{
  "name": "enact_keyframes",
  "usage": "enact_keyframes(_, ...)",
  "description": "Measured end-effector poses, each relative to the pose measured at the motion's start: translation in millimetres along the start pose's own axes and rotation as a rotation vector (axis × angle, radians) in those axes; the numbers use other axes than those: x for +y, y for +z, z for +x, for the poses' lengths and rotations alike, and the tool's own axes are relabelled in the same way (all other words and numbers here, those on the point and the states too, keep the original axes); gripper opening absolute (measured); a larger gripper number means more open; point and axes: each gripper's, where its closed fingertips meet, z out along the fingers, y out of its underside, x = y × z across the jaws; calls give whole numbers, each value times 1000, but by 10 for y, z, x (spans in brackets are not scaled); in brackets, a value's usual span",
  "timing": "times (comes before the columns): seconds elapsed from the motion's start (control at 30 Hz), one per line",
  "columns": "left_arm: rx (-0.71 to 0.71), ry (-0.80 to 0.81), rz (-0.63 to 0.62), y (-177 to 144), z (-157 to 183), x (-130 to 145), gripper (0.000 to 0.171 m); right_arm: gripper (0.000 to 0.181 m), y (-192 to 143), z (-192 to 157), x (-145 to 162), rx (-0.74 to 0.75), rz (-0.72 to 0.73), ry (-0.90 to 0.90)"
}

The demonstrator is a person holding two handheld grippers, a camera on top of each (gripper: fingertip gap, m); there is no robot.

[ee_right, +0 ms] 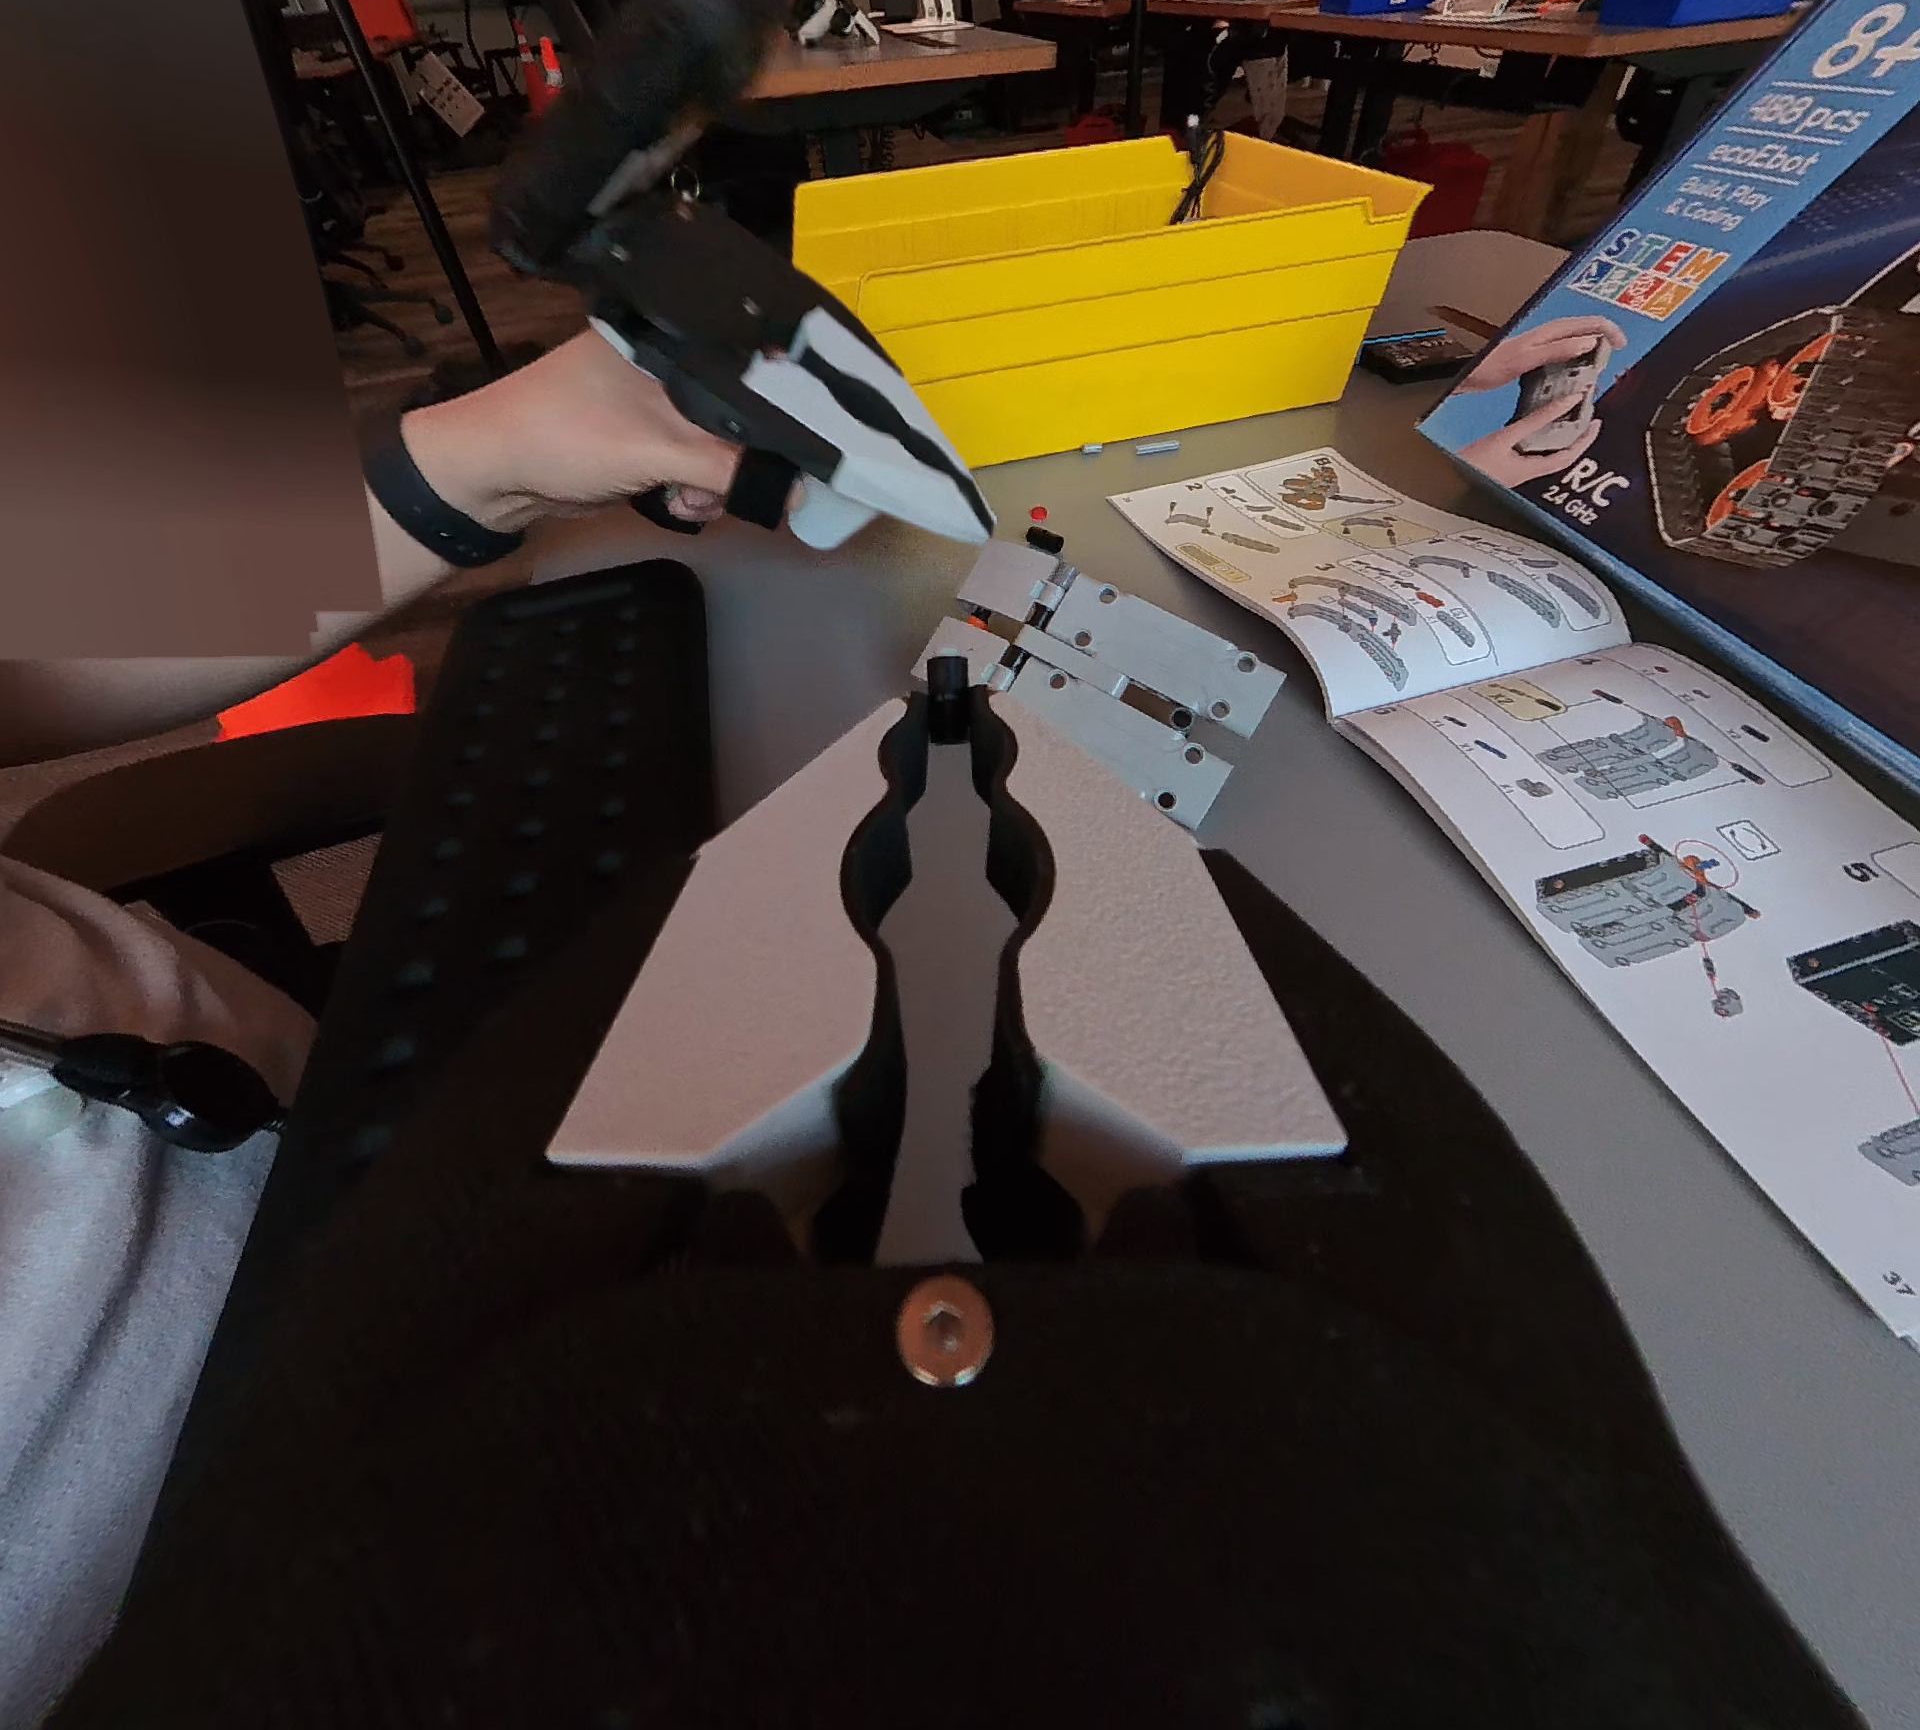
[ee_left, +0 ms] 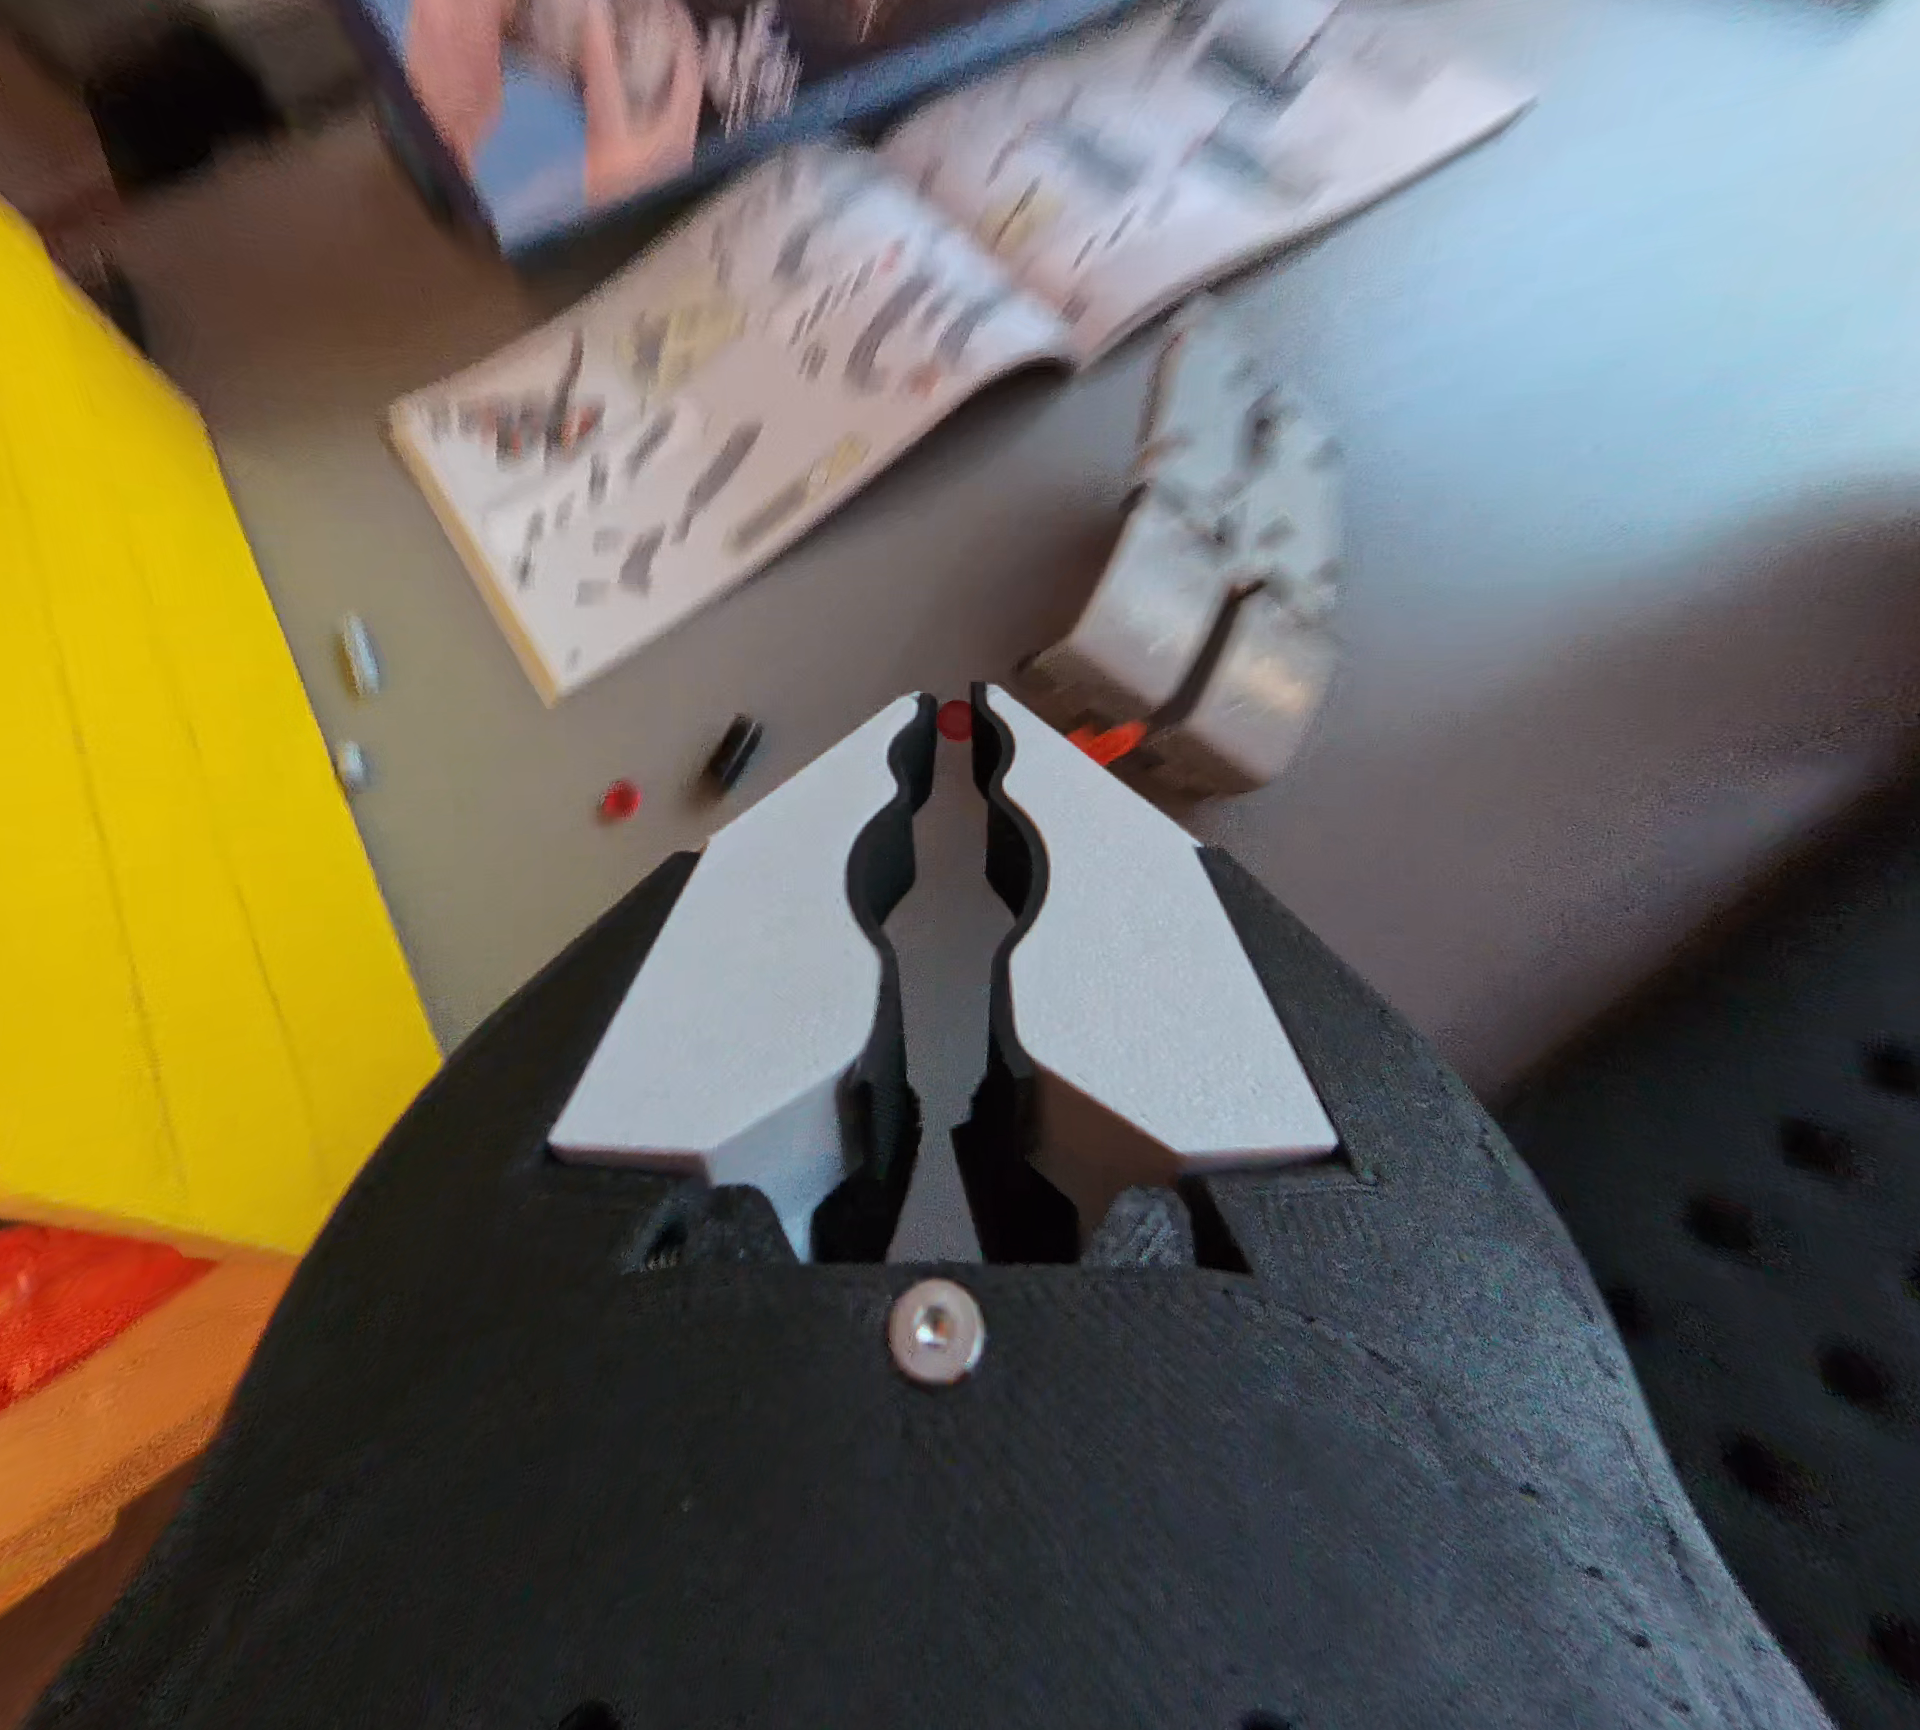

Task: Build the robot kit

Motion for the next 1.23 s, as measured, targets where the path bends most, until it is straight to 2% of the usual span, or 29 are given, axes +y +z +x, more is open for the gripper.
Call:
enact_keyframes(0.1, 106, 167, 341, -469, 507, -549, 4, 7, 18, -90, -35, -25, 13, -36)
enact_keyframes(0.17, 121, 328, 474, -751, 836, -750, 4, 7, 26, -170, -78, -56, 29, -49)
enact_keyframes(0.23, 112, 448, 532, -923, 1061, -860, 4, 7, 50, -110, 19, -19, -39, -62)
enact_keyframes(0.33, 155, 528, 574, -1078, 1314, -957, 4, 7, 49, 36, 394, 28, -285, -83)
enact_keyframes(0.47, 166, 592, 589, -1162, 1466, -1010, 4, 7, -31, 76, 728, 21, -504, -120)
enact_keyframes(0.53, 166, 612, 595, -1183, 1515, -1018, 4, 7, -51, 53, 804, 2, -542, -139)
enact_keyframes(0.6, 173, 627, 606, -1216, 1567, -1027, 4, 7, -38, -43, 763, -39, -514, -146)
enact_keyframes(0.7, 189, 650, 612, -1257, 1638, -1033, 4, 7, -14, -230, 508, -101, -383, -192)
enact_keyframes(0.87, 221, 664, 563, -1243, 1718, -1017, 4, 8, -133, -629, -201, -286, -38, -97)
enact_keyframes(0.97, 272, 601, 536, -1234, 1753, -1033, 5, 8, -252, -777, -496, -381, 95, -17)
enact_keyframes(1.13, 415, 482, 602, -1365, 1843, -1101, 4, 8, -273, -908, -654, -369, 110, -58)
enact_keyframes(1.23, 625, 298, 701, -1556, 1849, -1160, 3, 8, -267, -960, -808, -315, 112, -92)
